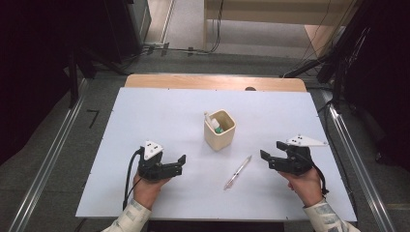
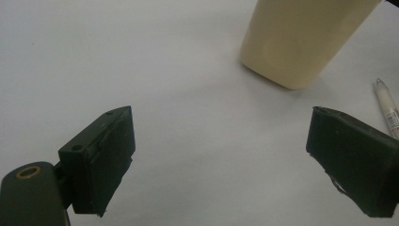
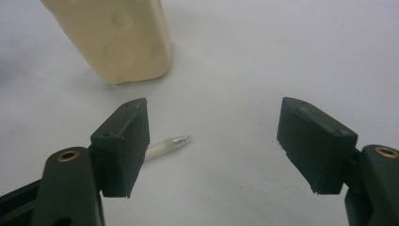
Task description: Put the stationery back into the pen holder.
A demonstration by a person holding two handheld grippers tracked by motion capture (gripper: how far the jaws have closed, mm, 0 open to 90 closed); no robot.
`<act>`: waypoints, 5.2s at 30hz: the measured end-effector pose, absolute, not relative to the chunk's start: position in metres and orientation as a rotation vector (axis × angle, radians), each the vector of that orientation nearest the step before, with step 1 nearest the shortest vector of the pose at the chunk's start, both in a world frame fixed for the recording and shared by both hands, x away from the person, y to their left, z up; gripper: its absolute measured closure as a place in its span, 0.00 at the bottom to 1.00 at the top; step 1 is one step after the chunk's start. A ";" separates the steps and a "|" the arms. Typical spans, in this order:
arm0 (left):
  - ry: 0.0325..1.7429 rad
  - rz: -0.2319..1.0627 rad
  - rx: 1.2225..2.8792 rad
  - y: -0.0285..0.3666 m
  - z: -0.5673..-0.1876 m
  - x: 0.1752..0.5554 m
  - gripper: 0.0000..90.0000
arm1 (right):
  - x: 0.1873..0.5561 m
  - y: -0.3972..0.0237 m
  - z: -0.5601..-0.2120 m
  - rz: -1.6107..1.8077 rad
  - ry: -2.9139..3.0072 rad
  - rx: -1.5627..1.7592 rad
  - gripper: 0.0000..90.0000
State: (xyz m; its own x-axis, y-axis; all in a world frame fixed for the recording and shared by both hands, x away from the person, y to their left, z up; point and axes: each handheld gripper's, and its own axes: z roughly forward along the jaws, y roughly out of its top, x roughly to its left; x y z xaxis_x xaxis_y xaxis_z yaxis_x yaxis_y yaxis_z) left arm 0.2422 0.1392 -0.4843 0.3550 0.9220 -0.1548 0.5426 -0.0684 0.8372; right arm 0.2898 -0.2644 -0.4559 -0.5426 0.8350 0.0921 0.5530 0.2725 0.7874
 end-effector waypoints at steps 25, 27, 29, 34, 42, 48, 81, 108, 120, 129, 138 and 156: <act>1.203 0.450 1.821 0.099 -0.489 0.248 0.13 | 0.289 -0.277 -0.458 1.143 2.189 1.288 0.27; 1.198 0.440 1.828 0.094 -0.490 0.248 0.13 | 0.288 -0.276 -0.458 1.144 2.189 1.288 0.27; 1.188 0.435 1.845 0.090 -0.491 0.249 0.13 | 0.288 -0.277 -0.458 1.146 2.189 1.287 0.27; 1.171 0.413 1.859 0.080 -0.493 0.251 0.13 | 0.288 -0.278 -0.458 1.145 2.181 1.295 0.27; 1.151 0.389 1.888 0.064 -0.497 0.254 0.13 | 0.288 -0.278 -0.458 1.140 2.183 1.290 0.27; 1.138 0.385 1.913 0.057 -0.499 0.257 0.13 | 0.288 -0.278 -0.459 1.141 2.181 1.290 0.27; 1.082 0.297 1.943 0.010 -0.502 0.268 0.15 | 0.289 -0.279 -0.460 1.132 2.178 1.300 0.27; 1.039 0.280 1.979 -0.019 -0.507 0.278 0.20 | 0.290 -0.280 -0.461 1.131 2.180 1.299 0.27; 1.018 0.269 1.997 -0.027 -0.511 0.283 0.28 | 0.290 -0.280 -0.461 1.127 2.184 1.301 0.27; 0.998 0.281 1.999 -0.037 -0.511 0.285 0.34 | 0.290 -0.279 -0.462 1.127 2.185 1.302 0.27; 0.990 0.283 2.019 -0.041 -0.515 0.286 0.42 | 0.290 -0.279 -0.462 1.122 2.187 1.300 0.27; 0.979 0.284 2.044 -0.050 -0.518 0.287 0.54 | 0.290 -0.280 -0.462 1.119 2.185 1.300 0.27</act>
State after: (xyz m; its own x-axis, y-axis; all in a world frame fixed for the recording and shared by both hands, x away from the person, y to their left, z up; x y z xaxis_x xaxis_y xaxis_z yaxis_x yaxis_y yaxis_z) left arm 0.2865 -0.0498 -0.5175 0.6705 0.7286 -0.1401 0.5406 -0.3503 0.7649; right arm 0.2901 -0.2798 -0.4622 -0.5110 0.8554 0.0850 0.5691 0.2625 0.7792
